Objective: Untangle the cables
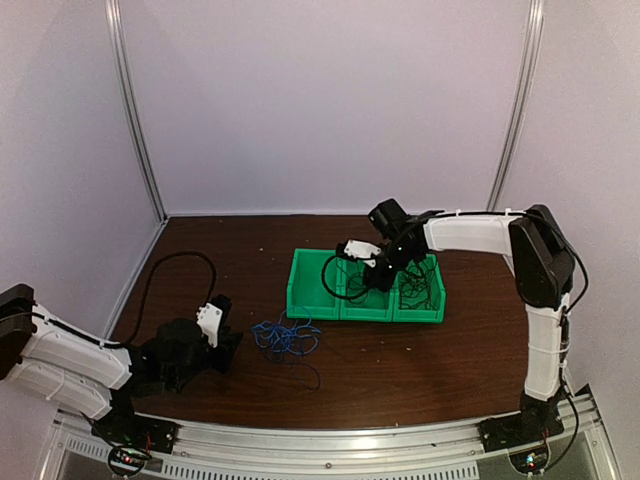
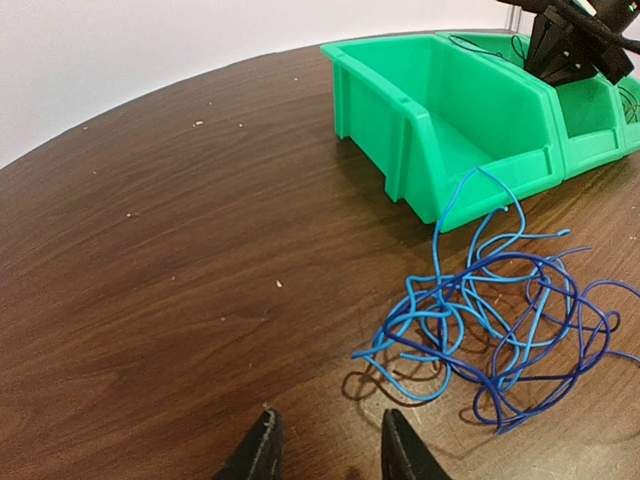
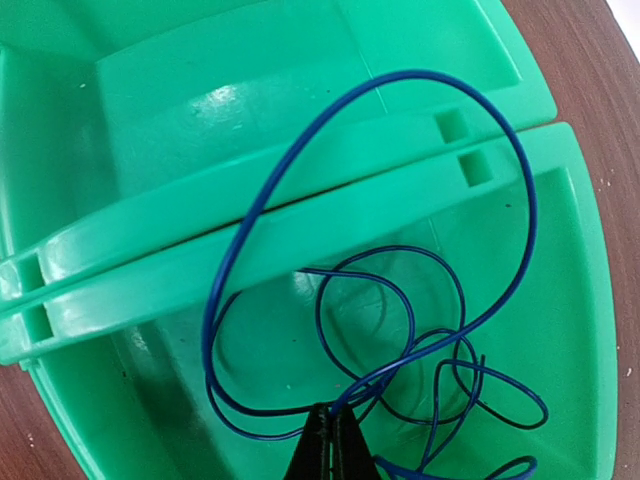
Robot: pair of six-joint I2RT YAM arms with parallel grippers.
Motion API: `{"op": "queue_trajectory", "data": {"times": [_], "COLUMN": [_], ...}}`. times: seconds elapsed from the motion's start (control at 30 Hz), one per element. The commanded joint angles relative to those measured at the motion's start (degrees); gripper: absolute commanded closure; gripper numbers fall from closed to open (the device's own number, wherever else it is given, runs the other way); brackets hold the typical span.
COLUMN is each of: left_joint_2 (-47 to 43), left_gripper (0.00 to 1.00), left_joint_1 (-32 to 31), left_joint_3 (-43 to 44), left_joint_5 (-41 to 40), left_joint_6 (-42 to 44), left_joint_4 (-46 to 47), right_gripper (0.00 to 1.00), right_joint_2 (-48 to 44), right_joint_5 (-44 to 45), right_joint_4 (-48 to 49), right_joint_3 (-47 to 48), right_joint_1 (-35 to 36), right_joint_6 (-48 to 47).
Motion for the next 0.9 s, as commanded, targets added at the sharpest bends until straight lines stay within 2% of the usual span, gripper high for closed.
{"op": "queue_trajectory", "data": {"times": [0.0, 0.23, 0.3, 0.4, 0.53, 0.7, 0.87], "left_joint_2": [1.59, 1.29, 1.11, 0.85, 0.22, -0.23, -0.29], "left_gripper": [0.65, 0.65, 0.65, 0.65, 0.65, 0.65, 0.64], "left_joint_1": [0.26, 0.29, 0.22, 0.22, 0.22, 0.23, 0.23], "left_joint_3": [0.09, 0.25, 0.08, 0.14, -0.09, 0.04, 0.09], "left_joint_5": [0.15, -0.03, -0.11, -0.13, 0.01, 0.51, 0.83], "left_joint_6": [1.34, 1.92, 1.90, 1.86, 1.75, 1.88, 1.90], "left_joint_4": [3.70, 3.40, 3.43, 3.19, 3.18, 3.00, 3.00], "right_gripper": [1.00, 0.99, 0.95, 0.82, 0.73, 0.68, 0.67], "right_joint_2": [2.50, 4.06, 3.28, 1.22, -2.85, -5.57, -5.53], "right_joint_5": [3.39, 4.72, 5.47, 6.31, 7.44, 8.87, 7.73], "right_joint_4": [-2.54, -5.26, -6.40, -8.35, -10.60, -12.90, -13.53], "right_joint_3": [3.03, 5.49, 5.95, 5.89, 5.06, 5.87, 8.39], "right_joint_1": [0.73, 1.45, 1.69, 2.18, 2.55, 2.66, 2.75], "right_joint_6": [1.65, 2.77, 3.07, 3.09, 2.80, 2.57, 3.19]}}
